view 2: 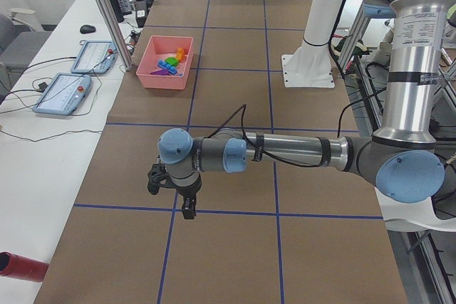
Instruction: Put all blocks into box
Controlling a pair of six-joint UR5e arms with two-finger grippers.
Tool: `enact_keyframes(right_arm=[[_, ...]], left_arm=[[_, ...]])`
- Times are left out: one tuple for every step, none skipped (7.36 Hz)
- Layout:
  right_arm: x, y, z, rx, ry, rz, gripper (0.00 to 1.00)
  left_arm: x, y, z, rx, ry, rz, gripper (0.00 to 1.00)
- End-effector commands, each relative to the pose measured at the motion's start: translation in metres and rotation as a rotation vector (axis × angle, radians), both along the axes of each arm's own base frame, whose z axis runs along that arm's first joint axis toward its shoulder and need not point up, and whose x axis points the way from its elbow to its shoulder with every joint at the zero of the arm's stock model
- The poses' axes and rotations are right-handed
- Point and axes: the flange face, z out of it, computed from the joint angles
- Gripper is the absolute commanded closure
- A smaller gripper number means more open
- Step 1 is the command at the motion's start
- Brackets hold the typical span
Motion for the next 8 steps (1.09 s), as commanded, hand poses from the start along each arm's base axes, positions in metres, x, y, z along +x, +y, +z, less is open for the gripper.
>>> enact_keyframes(right_arm=[[-0.0002,0.0005,0.0042,-0.018,-0.003,0.005,0.00],[-0.0002,0.0004,0.0086,-0.040,-0.004,0.018,0.00],[-0.0002,-0.0002,0.0105,-0.072,-0.004,0.049,0.00],[-0.0002,-0.0002,0.0106,-0.079,-0.004,0.055,0.00],[-0.0003,-0.0001,0.0112,-0.081,-0.006,0.055,0.00],[-0.0003,-0.0002,0.0111,-0.078,-0.006,0.054,0.00],[-0.0002,-0.0011,0.0096,-0.075,-0.005,0.054,0.00],[-0.0002,-0.0011,0.0096,-0.075,-0.005,0.054,0.00]], left_arm=[[0.0000,0.0000,0.0002,-0.001,0.000,-0.001,0.00],[0.0000,-0.0007,-0.0005,0.000,0.000,-0.001,0.00],[0.0000,-0.0014,-0.0013,0.002,0.000,-0.001,0.00],[0.0000,-0.0021,-0.0021,0.003,0.000,-0.001,0.00],[0.0000,-0.0022,-0.0021,0.003,0.000,-0.001,0.00],[0.0000,-0.0036,-0.0036,0.006,0.000,-0.001,0.00],[0.0008,-0.0044,-0.0044,0.011,0.000,0.004,0.00],[0.0001,-0.0032,-0.0054,0.020,0.002,0.009,0.00]])
